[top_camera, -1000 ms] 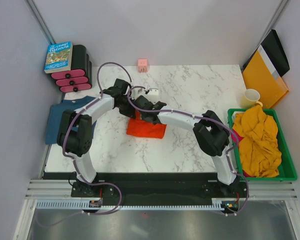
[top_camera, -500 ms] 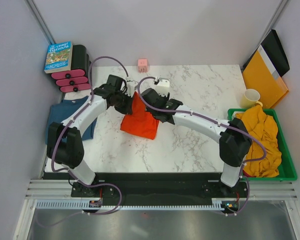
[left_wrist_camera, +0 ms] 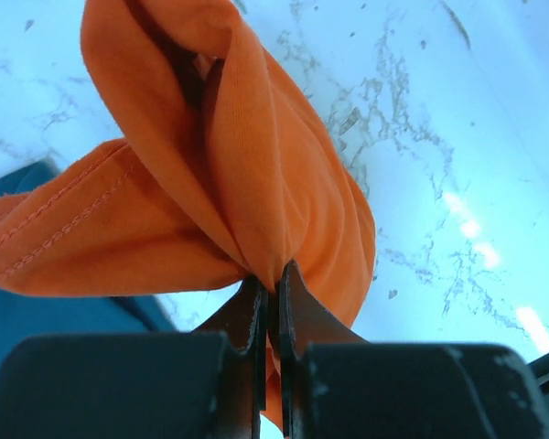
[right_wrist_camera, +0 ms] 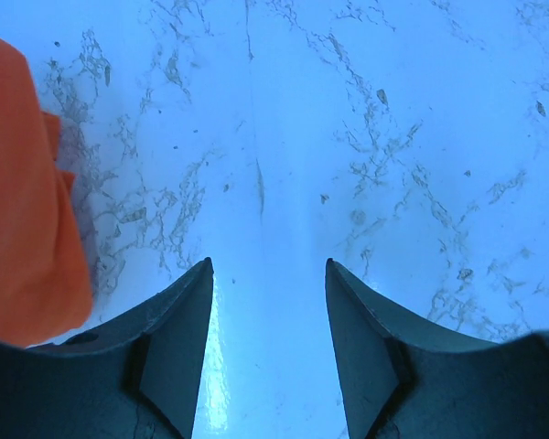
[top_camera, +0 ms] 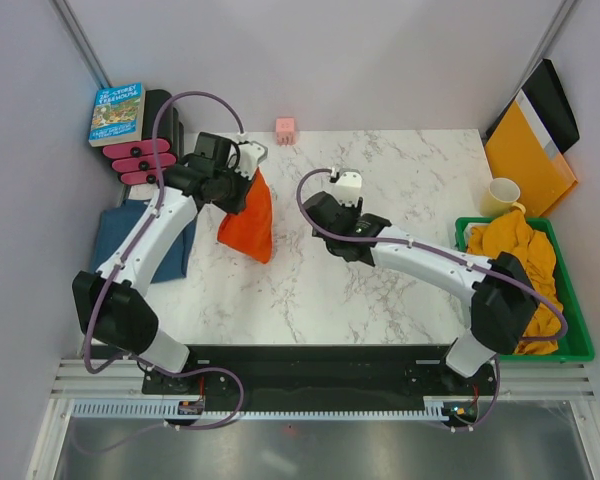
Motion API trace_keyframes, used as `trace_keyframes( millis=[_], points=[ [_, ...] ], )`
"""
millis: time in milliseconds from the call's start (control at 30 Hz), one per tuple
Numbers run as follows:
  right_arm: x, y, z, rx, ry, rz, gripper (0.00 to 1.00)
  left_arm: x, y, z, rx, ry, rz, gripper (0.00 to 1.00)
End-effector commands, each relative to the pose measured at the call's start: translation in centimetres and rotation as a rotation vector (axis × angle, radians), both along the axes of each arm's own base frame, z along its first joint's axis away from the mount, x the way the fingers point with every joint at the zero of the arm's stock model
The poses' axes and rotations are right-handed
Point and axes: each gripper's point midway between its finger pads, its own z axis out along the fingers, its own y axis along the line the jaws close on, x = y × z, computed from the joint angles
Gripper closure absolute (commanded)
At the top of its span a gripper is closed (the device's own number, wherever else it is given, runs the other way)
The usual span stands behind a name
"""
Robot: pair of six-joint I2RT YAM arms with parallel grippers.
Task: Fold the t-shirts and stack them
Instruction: Put the neatly folded tshirt into the corner of the board with the left arm
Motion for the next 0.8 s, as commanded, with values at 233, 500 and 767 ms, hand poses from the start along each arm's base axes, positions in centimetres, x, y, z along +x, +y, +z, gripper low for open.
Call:
trace_keyframes(
  millis=[233, 500, 767],
  points=[
    [-1.8, -2.7, 0.2, 0.001, -0.054, 0.013, 0.40, -0.4, 9.3, 4.4, 0.198, -0.143, 0.145, 0.98],
    [-3.0, -3.0, -1.6, 0.028, -0.027, 0.045, 0.40, 0.3, 15.0, 3.6, 0.234, -0.111, 0.190, 0.98],
    [-3.7, -3.9, -2.7, 0.014, -0.018, 0.045, 0.40, 1.3, 19.7, 2.0, 0.237, -0.056, 0.250, 0.98]
  ],
)
